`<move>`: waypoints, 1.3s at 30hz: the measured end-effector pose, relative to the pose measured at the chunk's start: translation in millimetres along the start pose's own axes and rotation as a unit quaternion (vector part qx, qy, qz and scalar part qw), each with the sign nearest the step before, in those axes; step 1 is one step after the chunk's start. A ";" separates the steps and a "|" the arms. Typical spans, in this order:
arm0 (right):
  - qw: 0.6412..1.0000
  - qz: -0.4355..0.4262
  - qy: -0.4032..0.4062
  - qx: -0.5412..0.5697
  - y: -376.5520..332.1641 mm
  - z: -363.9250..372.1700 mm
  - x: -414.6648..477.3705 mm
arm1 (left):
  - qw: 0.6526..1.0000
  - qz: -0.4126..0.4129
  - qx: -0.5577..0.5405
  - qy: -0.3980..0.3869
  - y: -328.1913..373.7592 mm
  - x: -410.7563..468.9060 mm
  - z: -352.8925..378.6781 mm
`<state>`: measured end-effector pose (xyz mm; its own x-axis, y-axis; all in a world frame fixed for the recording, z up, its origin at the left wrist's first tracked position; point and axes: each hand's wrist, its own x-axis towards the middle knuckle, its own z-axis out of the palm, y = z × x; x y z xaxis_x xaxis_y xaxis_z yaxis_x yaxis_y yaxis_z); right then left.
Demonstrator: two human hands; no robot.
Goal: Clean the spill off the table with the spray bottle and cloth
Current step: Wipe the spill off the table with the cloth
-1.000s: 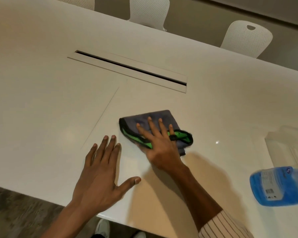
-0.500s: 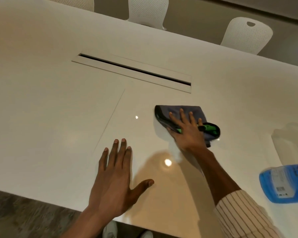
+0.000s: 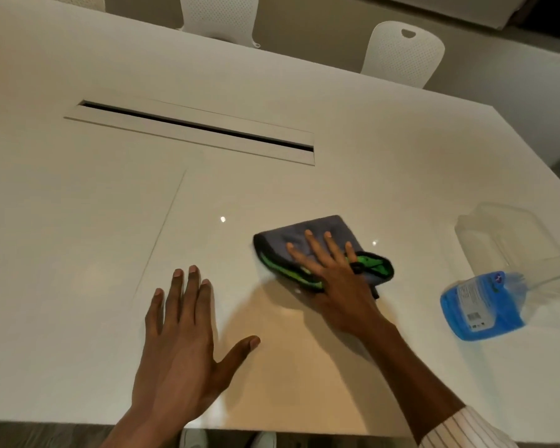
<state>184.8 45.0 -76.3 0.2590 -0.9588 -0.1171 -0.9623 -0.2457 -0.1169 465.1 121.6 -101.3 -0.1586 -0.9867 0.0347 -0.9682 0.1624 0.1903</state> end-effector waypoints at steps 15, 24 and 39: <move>0.951 0.293 0.100 0.013 -20.1 31.6 -27.3 | 0.999 -0.008 -0.039 -0.006 -1.2 -1.0 -1.4; 0.974 0.200 0.090 0.049 -100.3 30.5 -37.9 | 0.999 -0.001 -0.035 0.003 -2.4 1.0 1.5; 0.921 0.145 0.054 0.358 -131.3 1.9 -36.1 | 0.998 0.009 -0.057 -0.007 -13.2 8.1 17.5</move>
<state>301.9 112.1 -58.6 -0.0484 -0.9873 -0.1515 -0.6774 0.1439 -0.7214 473.1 111.4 -120.7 -0.1797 -0.9834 0.0263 -0.9371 0.1792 0.2996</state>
